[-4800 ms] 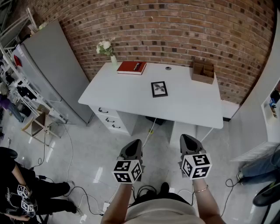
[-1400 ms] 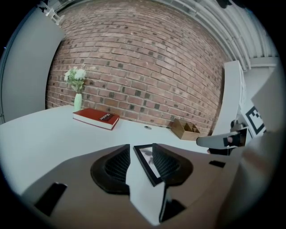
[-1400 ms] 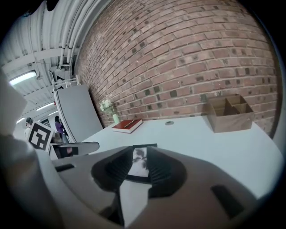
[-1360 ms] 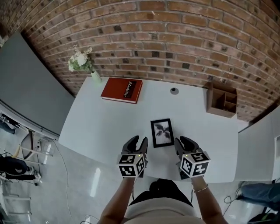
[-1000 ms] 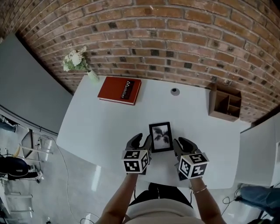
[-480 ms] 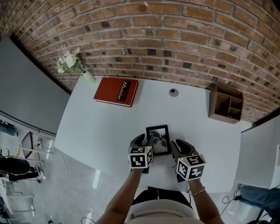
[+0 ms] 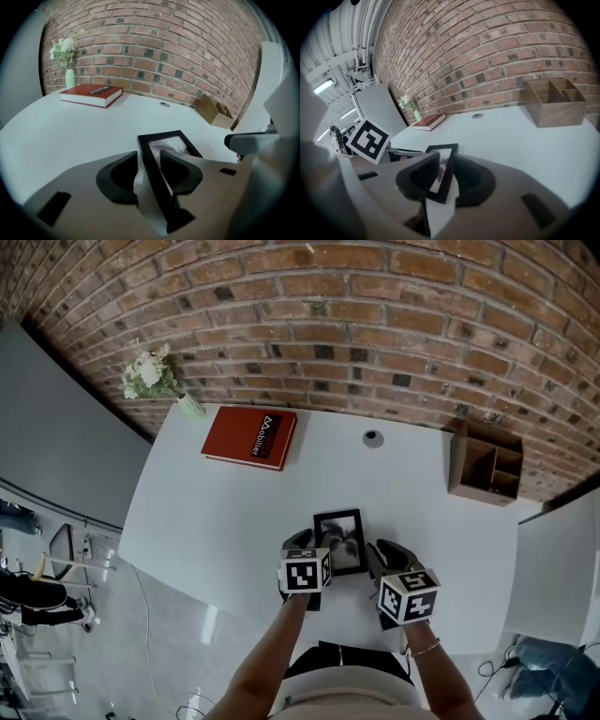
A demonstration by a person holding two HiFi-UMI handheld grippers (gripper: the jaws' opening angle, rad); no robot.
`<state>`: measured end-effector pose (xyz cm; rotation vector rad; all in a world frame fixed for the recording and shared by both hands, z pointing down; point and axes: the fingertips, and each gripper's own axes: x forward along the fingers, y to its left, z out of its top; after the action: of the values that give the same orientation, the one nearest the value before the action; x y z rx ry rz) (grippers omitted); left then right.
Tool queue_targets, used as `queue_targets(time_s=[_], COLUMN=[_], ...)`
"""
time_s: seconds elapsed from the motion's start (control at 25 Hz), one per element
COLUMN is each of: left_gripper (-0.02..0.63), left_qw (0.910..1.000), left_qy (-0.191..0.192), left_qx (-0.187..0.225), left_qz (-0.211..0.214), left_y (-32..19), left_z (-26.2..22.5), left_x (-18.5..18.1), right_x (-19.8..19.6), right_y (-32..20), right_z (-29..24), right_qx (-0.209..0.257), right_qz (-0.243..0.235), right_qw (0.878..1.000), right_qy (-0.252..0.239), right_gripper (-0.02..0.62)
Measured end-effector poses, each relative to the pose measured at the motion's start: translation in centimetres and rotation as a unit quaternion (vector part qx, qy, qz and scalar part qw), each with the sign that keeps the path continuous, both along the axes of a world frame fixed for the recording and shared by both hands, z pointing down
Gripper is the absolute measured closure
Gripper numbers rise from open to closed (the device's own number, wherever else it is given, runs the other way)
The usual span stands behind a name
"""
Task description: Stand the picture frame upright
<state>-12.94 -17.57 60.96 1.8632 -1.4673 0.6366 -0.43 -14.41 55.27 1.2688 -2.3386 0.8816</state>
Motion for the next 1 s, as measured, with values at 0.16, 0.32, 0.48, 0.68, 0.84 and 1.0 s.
queue_targets(time_s=[0.16, 0.32, 0.48, 0.68, 0.84, 1.0], left_gripper=[0.464, 0.495, 0.503, 0.521, 0.531, 0.535], left_qw=[0.9998, 0.9991, 0.9982, 0.9974, 0.9971, 0.9967], left_qy=[0.009, 0.029, 0.036, 0.039, 0.039, 0.045], left_qx=[-0.015, -0.029, -0.037, -0.035, -0.024, -0.014], left_qz=[-0.001, -0.014, -0.030, -0.050, -0.060, -0.066], left_y=[-0.1, -0.1, -0.1, 0.1, -0.1, 0.0], left_z=[0.1, 0.3, 0.3, 0.3, 0.3, 0.1], left_x=[0.0, 0.3, 0.3, 0.0, -0.1, 0.0], right_x=[0.1, 0.2, 0.0, -0.3, -0.6, -0.7], right_y=[-0.1, -0.2, -0.2, 0.1, 0.1, 0.2], right_z=[0.1, 0.4, 0.8, 1.6, 2.2, 2.6], right_qx=[-0.003, -0.010, -0.022, -0.041, -0.051, -0.060], right_qz=[0.003, 0.000, -0.002, -0.010, -0.020, -0.023], right_qw=[1.000, 1.000, 1.000, 0.999, 0.998, 0.998], right_qy=[-0.003, -0.005, -0.013, -0.012, -0.010, -0.011], right_gripper=[0.514, 0.514, 0.514, 0.514, 0.514, 0.514])
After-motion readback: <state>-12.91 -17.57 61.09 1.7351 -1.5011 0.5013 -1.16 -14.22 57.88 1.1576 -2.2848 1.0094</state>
